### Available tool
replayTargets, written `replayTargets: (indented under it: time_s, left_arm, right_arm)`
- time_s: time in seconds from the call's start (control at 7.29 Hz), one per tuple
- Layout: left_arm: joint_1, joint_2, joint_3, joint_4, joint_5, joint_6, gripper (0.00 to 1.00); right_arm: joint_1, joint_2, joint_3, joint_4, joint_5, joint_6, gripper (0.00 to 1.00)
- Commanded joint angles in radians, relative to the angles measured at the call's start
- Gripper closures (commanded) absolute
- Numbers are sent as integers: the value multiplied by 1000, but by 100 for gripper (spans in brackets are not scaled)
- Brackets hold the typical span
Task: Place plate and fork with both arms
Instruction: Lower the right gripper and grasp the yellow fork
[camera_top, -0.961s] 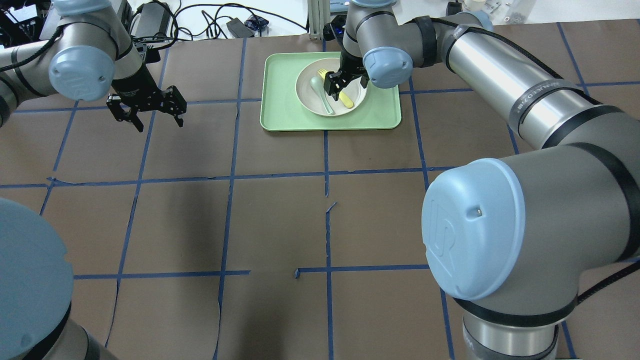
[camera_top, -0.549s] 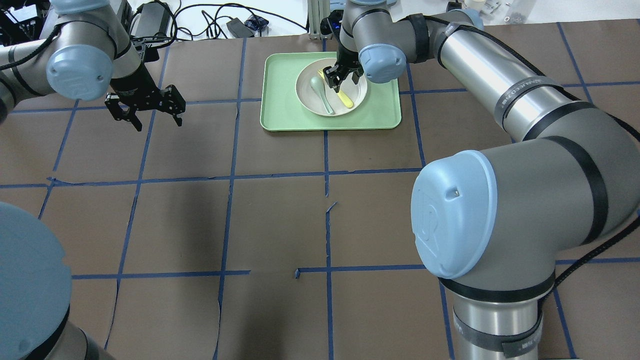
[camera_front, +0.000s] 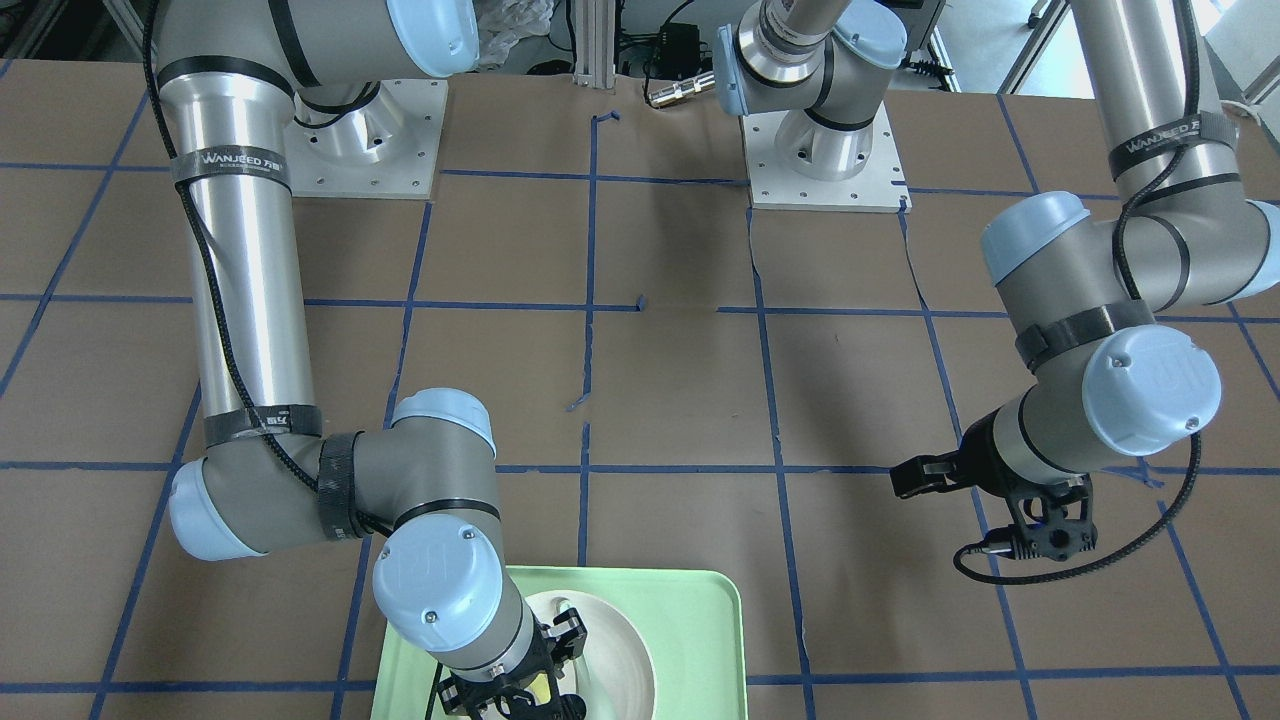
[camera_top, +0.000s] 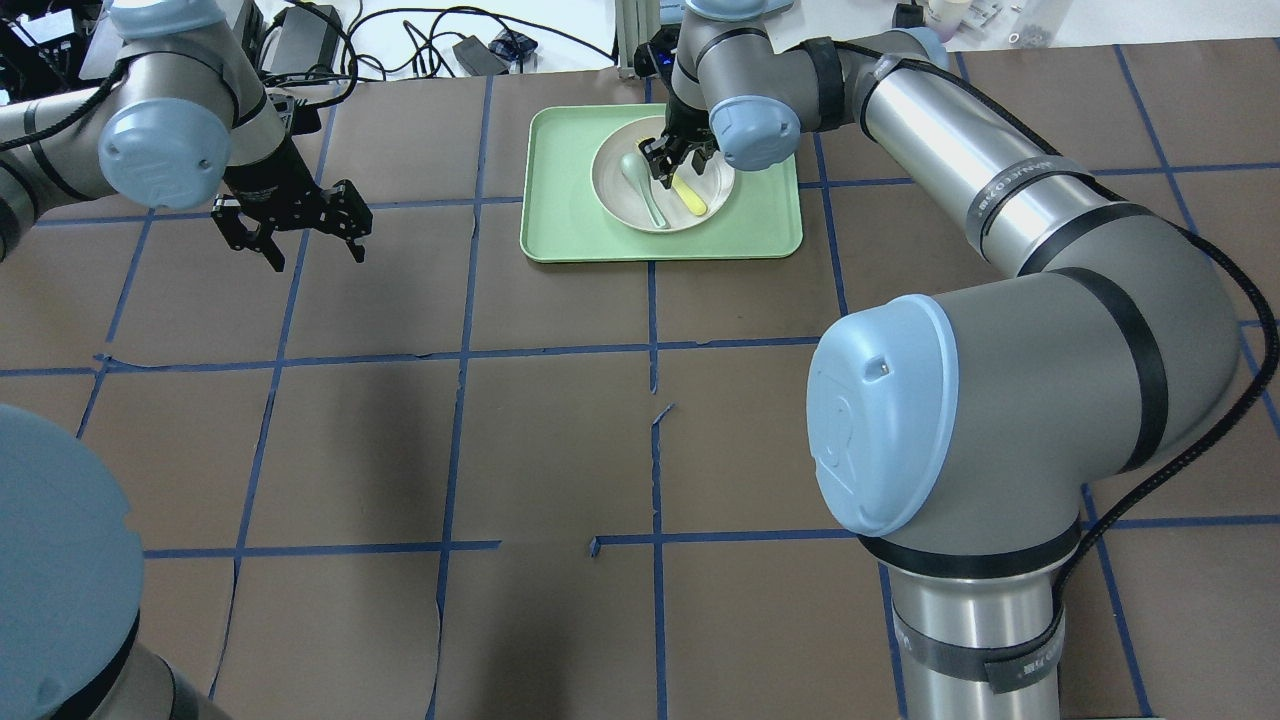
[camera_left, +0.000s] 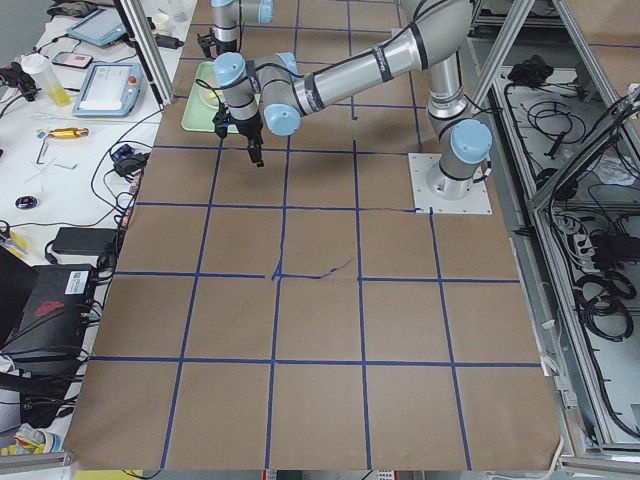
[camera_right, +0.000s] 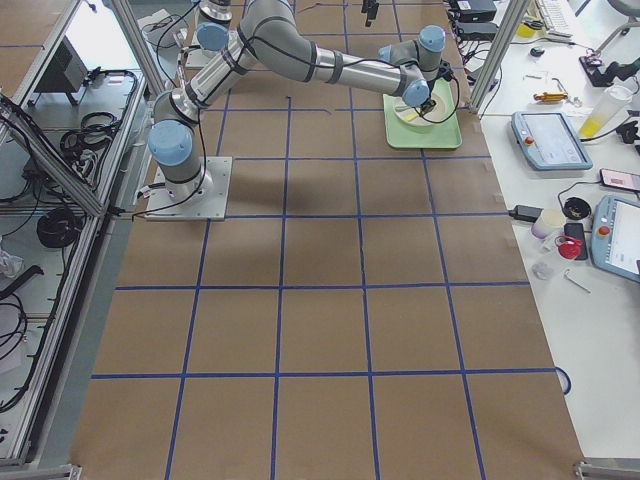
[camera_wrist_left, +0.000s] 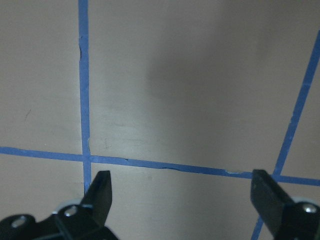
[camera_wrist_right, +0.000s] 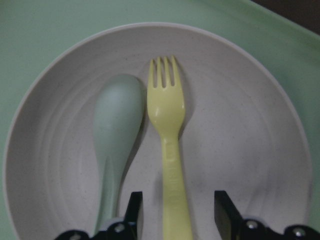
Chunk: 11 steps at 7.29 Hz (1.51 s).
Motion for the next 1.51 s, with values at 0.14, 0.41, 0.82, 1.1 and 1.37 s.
replayTargets:
  time_s: [0.14, 0.41, 0.82, 1.1, 1.37]
  left_arm:
    - [2, 0, -6, -1, 0, 1, 0]
    - [2, 0, -7, -1, 2, 1, 0]
    - [2, 0, -16, -1, 2, 1, 0]
    - [2, 0, -18, -1, 18, -1, 0]
    - [2, 0, -18, 1, 40, 1, 0]
  right_arm:
    - [0, 17, 0, -13, 1, 0, 48]
    - [0, 14, 3, -12, -4, -1, 100]
    - [8, -17, 4, 7, -8, 40, 100]
    - [8, -79, 4, 74, -40, 48, 100]
    - [5, -130, 47, 128, -140, 99, 100]
